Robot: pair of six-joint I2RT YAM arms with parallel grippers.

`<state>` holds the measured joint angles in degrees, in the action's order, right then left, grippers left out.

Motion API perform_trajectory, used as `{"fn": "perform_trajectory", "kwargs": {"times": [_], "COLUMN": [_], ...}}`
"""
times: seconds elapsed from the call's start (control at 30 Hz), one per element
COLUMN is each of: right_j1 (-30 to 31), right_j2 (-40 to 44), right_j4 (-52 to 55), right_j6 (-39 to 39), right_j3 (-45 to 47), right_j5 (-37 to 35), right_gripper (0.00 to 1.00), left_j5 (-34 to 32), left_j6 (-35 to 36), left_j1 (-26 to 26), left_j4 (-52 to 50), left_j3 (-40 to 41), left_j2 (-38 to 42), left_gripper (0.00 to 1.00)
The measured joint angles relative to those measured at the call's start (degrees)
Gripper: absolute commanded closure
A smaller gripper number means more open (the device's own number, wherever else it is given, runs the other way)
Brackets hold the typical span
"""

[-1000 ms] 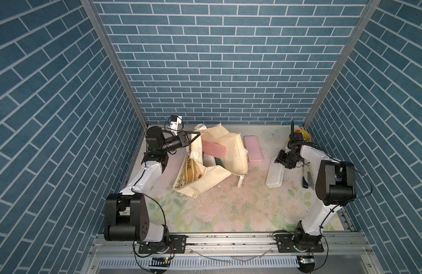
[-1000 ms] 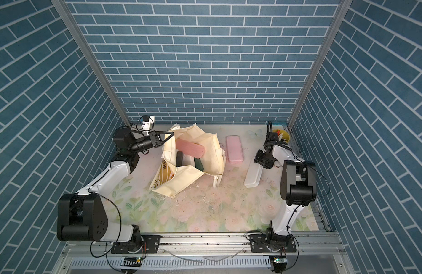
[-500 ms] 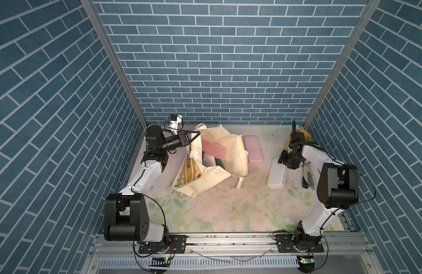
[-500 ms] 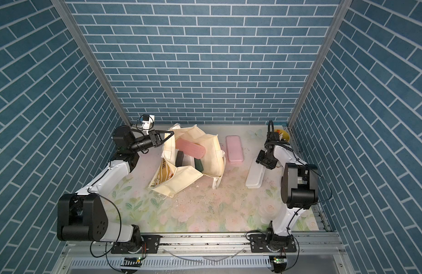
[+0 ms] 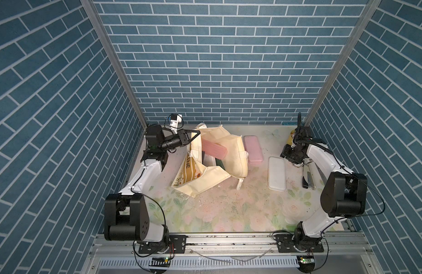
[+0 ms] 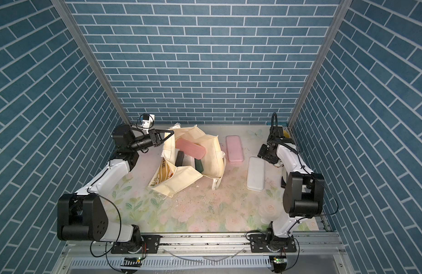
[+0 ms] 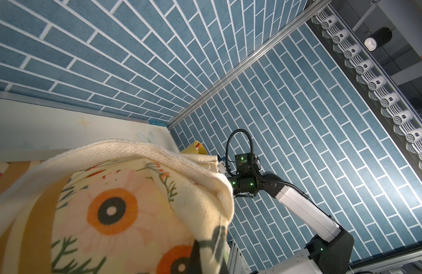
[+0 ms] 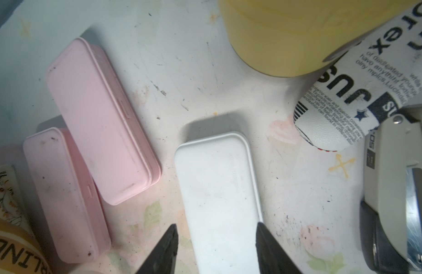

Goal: Take out the pencil case from the canvas bag
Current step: Place the pencil case at the center of the board, then pick up the pencil case from the canvas bag.

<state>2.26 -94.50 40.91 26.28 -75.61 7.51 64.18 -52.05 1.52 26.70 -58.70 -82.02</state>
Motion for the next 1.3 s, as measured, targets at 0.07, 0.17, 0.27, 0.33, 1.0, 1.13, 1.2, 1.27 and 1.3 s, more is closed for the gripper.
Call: {"fn": "perform_trajectory", "kwargs": {"times": [0.07,0.17,0.27,0.33,1.0,1.13,1.2,1.27,1.3], "right_j1": [2.40,7.56,13.07,16.48,42.21,44.33,44.35,44.44,44.63], "right_j2": [1.38,4.00,7.23,9.68,7.37,1.77,-0.33,-2.25,-3.08], "right_j4": [-0.09,-1.42,-4.33,-7.45,-30.51,-29.55,-27.76,-25.14,-24.04], "right_j6": [-0.81,-3.19,-6.97,-9.73,-11.15,-2.62,1.36,3.74,4.57], "right_j3": [-0.68,-2.03,-3.65,-3.82,3.41,3.23,2.67,0.83,-0.28], "right_j5": [0.61,2.34,6.01,8.90,12.81,4.74,-0.24,-4.92,-7.28], "right_gripper": [0.49,0.51,0.52,0.53,0.54,0.52,0.50,0.49,0.49], "left_j5": [0.00,0.17,0.83,1.49,5.16,5.46,5.46,5.51,5.51], "left_j6": [0.00,0.00,0.00,-0.02,-0.66,-2.62,-3.89,-4.92,-5.27], "left_j1": [0.00,0.02,0.11,0.31,1.60,1.81,1.84,1.86,1.86], "left_j4": [-0.26,-0.72,-0.76,-0.52,10.88,14.21,15.65,16.96,17.46], "left_j3": [-0.24,-0.59,-0.83,-0.83,4.61,5.40,5.51,5.55,5.62], "left_j2": [0.00,0.00,0.00,0.00,0.68,0.68,0.61,0.46,0.35], "left_gripper": [1.00,1.00,1.00,1.00,1.00,1.00,1.00,1.00,1.00]}}
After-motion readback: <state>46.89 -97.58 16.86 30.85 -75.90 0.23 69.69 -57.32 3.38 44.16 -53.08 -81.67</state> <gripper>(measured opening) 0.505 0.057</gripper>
